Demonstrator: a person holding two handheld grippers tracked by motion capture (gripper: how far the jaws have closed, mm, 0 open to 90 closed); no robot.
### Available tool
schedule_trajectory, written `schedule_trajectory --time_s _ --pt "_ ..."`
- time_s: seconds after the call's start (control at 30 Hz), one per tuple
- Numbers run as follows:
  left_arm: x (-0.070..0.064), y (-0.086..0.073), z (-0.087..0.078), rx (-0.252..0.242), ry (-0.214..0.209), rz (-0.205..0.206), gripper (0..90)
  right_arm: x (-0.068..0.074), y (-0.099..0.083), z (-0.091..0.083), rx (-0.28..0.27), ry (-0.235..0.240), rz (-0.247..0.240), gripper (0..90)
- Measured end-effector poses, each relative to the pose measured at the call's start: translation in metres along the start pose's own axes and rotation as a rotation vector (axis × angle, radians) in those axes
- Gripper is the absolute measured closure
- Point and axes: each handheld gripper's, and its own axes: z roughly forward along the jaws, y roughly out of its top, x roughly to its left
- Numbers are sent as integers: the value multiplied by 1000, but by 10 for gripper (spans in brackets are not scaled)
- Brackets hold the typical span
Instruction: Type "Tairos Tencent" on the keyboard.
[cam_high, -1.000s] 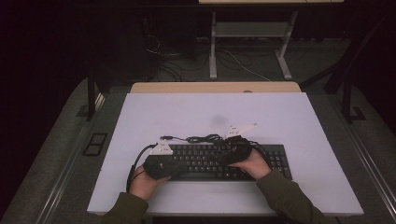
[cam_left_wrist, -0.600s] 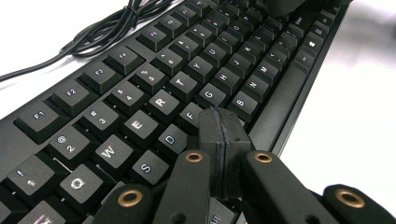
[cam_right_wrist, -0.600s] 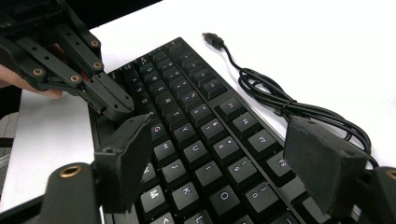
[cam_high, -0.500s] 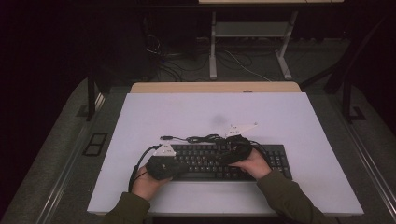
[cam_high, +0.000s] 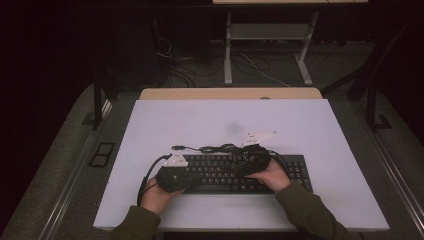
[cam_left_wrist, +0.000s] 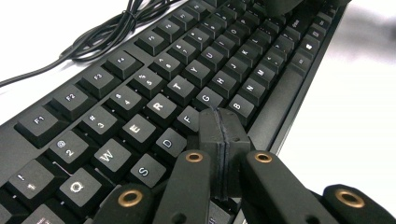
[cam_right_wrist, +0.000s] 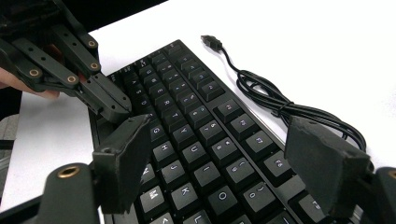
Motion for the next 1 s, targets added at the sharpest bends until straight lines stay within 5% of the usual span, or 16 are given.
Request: schedule_trajectory --time_s 1.0 --pt "11 7 -3 -37 33 -9 893 0 -1 0 2 -2 3 214"
